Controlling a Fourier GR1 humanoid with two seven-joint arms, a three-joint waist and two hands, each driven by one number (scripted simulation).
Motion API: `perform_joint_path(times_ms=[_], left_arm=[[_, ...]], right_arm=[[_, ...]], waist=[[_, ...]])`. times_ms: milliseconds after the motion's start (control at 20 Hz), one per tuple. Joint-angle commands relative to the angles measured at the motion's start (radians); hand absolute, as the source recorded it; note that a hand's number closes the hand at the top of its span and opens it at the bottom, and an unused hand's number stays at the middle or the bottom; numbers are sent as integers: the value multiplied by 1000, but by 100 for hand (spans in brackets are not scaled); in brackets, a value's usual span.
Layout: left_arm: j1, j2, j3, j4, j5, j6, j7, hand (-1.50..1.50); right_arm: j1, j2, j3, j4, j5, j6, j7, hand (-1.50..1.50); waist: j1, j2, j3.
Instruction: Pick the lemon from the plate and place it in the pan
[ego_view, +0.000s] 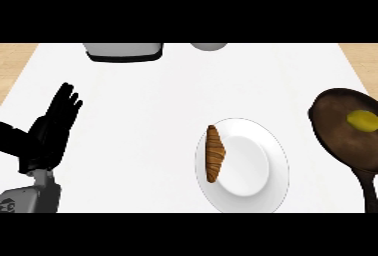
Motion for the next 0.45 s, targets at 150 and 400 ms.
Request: perform_joint_path(times_ms=[150,400], left_arm=[[-15,31,16,-81,24,-19,79,0],[-18,-5,3,-14,10,-20,18,0]], right_arm=[[178,49,-8,-159,-123,109,-25,-150],[260,71,29,-217,-173,111,-34,-150]], waist=[[15,2,0],[17,4,0]])
